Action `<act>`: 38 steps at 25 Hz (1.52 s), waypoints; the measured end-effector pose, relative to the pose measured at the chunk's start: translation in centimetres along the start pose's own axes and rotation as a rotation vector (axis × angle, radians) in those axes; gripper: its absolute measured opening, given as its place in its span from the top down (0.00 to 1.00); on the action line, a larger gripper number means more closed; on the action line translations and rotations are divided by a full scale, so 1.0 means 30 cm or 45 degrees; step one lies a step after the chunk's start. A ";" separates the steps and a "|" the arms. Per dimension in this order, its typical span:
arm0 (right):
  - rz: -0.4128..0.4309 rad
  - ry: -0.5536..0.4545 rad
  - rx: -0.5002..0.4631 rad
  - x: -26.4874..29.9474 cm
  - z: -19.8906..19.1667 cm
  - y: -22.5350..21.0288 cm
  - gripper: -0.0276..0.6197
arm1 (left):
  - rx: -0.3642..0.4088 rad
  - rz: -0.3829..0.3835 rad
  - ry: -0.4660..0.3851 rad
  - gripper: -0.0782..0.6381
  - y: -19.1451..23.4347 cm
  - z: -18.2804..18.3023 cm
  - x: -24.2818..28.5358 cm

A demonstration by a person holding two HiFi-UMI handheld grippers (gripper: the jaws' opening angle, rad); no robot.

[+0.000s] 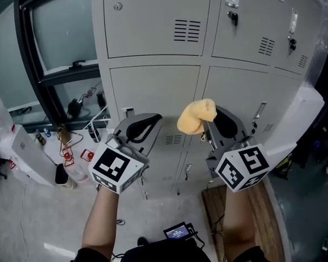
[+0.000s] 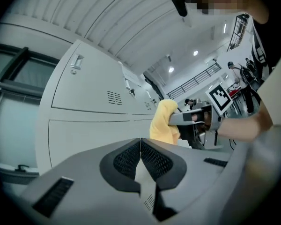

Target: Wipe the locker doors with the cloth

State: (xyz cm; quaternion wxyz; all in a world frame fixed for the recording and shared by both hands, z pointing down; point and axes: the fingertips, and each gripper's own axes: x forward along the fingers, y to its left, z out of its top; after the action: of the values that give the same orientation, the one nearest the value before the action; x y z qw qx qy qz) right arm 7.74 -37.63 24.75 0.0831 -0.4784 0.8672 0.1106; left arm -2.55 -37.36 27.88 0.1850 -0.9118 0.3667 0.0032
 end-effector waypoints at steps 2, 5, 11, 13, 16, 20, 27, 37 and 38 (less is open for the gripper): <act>0.000 0.017 -0.067 -0.032 -0.029 0.010 0.85 | -0.027 0.000 -0.018 0.86 -0.024 -0.014 0.001; -0.047 0.077 -0.102 -0.097 -0.090 -0.009 0.85 | -0.050 -0.035 -0.087 0.86 -0.085 -0.025 0.001; -0.087 0.140 -0.008 -0.240 -0.193 -0.093 0.85 | -0.036 -0.081 -0.037 0.86 -0.222 -0.100 -0.002; -0.070 0.169 -0.005 -0.284 -0.227 -0.107 0.85 | -0.027 -0.092 0.003 0.86 -0.281 -0.135 0.004; -0.031 0.218 -0.001 -0.344 -0.285 -0.118 0.85 | -0.057 -0.073 0.067 0.86 -0.361 -0.194 0.006; 0.025 0.317 -0.077 -0.430 -0.376 -0.122 0.85 | -0.078 -0.047 0.183 0.86 -0.465 -0.285 -0.002; -0.049 0.405 -0.100 -0.629 -0.458 -0.108 0.85 | -0.021 -0.076 0.220 0.86 -0.616 -0.309 -0.089; -0.064 0.449 -0.019 -0.893 -0.418 0.316 0.85 | 0.000 0.077 0.159 0.86 -0.781 -0.195 -0.575; -0.063 0.457 0.019 -0.933 -0.416 0.366 0.85 | -0.034 0.090 0.157 0.86 -0.807 -0.195 -0.628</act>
State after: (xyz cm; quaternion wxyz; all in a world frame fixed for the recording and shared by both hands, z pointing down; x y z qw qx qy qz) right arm 12.72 -12.63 44.99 -0.0669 -0.5110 0.8568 0.0148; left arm -0.88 -10.73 44.11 0.1495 -0.8991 0.4094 -0.0416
